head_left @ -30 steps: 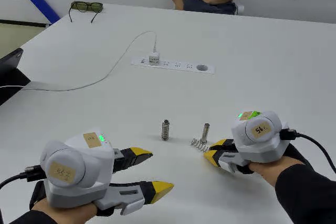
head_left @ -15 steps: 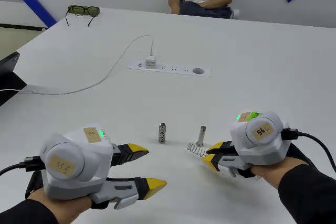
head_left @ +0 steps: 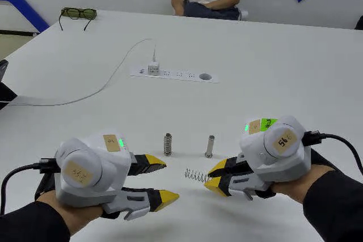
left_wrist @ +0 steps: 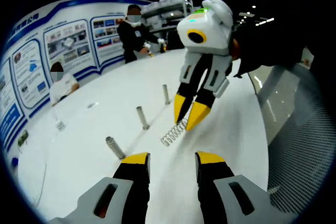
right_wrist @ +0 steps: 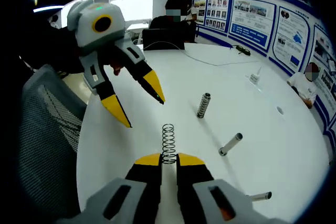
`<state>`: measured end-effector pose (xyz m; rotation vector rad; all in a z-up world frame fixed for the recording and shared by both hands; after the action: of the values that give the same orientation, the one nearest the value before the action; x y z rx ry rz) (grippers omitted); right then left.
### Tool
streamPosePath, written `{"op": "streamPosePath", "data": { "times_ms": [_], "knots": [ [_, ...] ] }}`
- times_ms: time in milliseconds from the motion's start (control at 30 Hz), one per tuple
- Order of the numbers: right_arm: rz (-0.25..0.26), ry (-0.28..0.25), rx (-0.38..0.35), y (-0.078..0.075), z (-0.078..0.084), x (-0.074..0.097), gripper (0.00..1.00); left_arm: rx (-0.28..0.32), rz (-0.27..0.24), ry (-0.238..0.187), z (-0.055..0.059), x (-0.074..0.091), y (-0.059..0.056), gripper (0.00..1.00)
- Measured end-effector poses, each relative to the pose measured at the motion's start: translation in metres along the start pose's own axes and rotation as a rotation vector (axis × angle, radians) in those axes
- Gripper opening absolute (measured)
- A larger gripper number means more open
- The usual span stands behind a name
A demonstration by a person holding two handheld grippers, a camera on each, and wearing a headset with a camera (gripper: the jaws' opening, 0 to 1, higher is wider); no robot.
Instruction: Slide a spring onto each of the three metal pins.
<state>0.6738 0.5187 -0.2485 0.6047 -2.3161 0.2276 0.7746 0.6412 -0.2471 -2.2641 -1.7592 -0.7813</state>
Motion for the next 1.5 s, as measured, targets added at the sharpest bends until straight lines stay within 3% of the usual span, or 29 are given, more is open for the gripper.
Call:
{"op": "streamPosePath", "data": {
  "times_ms": [400, 667, 833, 1200, 1500],
  "knots": [
    [-0.099, 0.026, 0.062, 0.018, -0.007, -0.003, 0.11, -0.069, 0.06, 0.015, 0.001, -0.003, -0.005, 0.28],
    [-0.147, 0.039, 0.09, 0.025, -0.01, -0.002, 0.11, -0.112, 0.112, 0.022, 0.001, -0.006, -0.016, 0.22],
    [-0.166, 0.058, 0.108, 0.028, -0.01, -0.002, 0.11, -0.166, 0.13, 0.035, 0.002, -0.006, -0.022, 0.15],
    [-0.189, 0.086, 0.137, 0.034, -0.014, -0.001, 0.11, -0.195, 0.139, 0.04, 0.002, -0.007, -0.028, 0.12],
    [-0.178, 0.092, 0.158, 0.036, -0.024, 0.005, 0.11, -0.219, 0.143, 0.038, 0.0, -0.007, -0.029, 0.11]
  ]
}}
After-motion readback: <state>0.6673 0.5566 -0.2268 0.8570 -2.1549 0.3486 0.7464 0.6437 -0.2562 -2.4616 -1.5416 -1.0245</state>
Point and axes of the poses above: the centre of the closed fingertips' face, and the gripper's own axes: x roughly backward along the fingers, y roughly to its left, z roughly out of its underside, the point moved 8 cm from there along x, roughly backward along the fingers, and after that the axes turned 6 degrees about -z, right-handed, at the moved point
